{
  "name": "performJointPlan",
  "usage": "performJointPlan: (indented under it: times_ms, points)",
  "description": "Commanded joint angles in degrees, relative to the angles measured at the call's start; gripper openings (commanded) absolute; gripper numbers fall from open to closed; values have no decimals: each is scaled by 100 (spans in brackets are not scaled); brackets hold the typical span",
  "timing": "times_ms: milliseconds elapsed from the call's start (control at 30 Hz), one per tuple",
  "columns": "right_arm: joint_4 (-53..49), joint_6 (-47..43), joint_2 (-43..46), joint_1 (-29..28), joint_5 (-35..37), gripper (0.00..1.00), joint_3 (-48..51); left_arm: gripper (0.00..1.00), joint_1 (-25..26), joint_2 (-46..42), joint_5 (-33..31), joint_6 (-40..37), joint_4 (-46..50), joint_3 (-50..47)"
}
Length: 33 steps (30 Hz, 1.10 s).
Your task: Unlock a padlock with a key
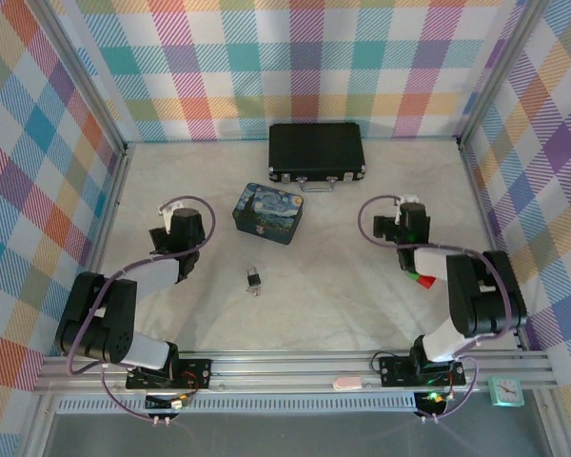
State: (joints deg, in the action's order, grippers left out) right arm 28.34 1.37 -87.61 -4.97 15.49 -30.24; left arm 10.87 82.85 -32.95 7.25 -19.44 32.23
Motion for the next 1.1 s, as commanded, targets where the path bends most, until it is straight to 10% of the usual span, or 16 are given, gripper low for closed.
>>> performJointPlan:
  times_ms: [0, 267, 500, 1067]
  points:
    - [1308, 227, 253, 304, -443, 99, 472, 84, -151, 246, 483, -601, -1282, -194]
    - [1269, 249, 222, 368, -587, 99, 423, 86, -716, 557, 2179, -618, -2603, -766]
    - [3021, 137, -177, 348, -600, 99, 1097, 92, -696, 707, 2043, -624, -3144, -1006]
    - [2079, 180, -17, 261, -441, 99, 765, 100, -490, 750, 1611, -720, -3136, -955]
